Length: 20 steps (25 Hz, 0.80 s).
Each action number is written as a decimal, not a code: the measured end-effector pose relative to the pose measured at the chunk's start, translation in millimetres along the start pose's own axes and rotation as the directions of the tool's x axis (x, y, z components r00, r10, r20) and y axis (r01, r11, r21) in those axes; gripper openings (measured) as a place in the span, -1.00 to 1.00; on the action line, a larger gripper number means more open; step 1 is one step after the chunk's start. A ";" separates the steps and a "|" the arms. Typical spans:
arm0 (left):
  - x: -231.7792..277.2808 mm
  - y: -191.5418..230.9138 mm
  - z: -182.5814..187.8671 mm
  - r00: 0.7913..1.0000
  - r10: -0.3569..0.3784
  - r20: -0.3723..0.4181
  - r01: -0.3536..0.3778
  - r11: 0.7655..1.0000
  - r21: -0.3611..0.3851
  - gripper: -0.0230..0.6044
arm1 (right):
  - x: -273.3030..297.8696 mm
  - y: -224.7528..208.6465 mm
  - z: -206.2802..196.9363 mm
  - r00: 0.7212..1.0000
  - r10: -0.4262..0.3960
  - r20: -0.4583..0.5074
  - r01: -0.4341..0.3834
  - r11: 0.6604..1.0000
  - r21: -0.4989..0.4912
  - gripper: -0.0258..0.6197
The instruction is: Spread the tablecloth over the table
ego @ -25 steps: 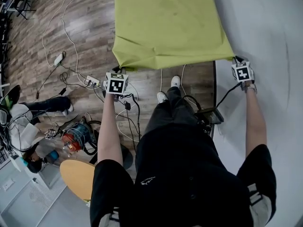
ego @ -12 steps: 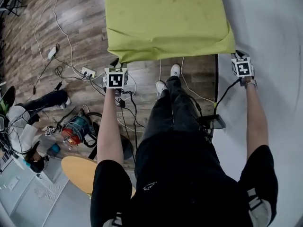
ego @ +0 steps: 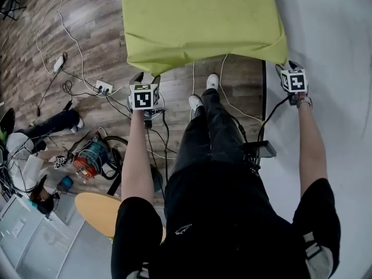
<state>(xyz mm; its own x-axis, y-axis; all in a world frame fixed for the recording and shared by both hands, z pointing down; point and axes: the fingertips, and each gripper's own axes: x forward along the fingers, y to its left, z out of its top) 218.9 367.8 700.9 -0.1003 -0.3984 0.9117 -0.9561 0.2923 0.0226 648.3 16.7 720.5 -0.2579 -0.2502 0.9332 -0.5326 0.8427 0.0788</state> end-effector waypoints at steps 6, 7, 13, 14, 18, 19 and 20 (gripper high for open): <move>-5.3 -7.6 -20.4 1.000 -0.020 0.014 0.020 0.998 -0.067 -0.14 | -5.1 15.0 -16.2 0.999 0.025 0.021 -0.026 0.998 0.050 -0.11; -6.8 -8.9 -22.8 1.000 -0.019 0.021 0.021 0.997 -0.078 -0.14 | -6.1 17.3 -19.9 0.999 0.027 0.026 -0.029 0.997 0.068 -0.11; -10.3 -13.7 -42.8 1.000 -0.015 0.016 0.016 0.993 -0.121 -0.13 | -11.4 25.7 -54.4 0.999 0.032 0.010 -0.033 0.990 0.135 -0.11; -11.4 -12.8 -44.9 1.000 -0.012 0.019 0.014 0.992 -0.127 -0.13 | -13.9 27.3 -56.0 0.999 0.030 0.019 -0.032 0.989 0.144 -0.11; -20.8 -10.6 -48.6 0.998 0.008 0.058 0.002 0.985 -0.174 -0.13 | -25.5 39.1 -52.9 0.995 0.050 0.086 -0.065 0.981 0.184 -0.11; -23.0 -13.0 -47.7 0.997 0.006 0.071 0.007 0.984 -0.179 -0.14 | -29.3 42.6 -49.8 0.992 0.059 0.113 -0.081 0.977 0.197 -0.11; -25.3 -16.7 -45.7 0.996 -0.002 0.086 0.017 0.983 -0.180 -0.14 | -33.3 46.6 -45.5 0.987 0.068 0.143 -0.097 0.973 0.207 -0.11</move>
<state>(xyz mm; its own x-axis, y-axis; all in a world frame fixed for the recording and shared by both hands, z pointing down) 250.0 412.8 696.2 -0.1222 -0.4725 0.8728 -0.8924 0.4372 0.1118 668.8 86.0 709.0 -0.4061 -0.2575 0.8768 -0.6605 0.7458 -0.0869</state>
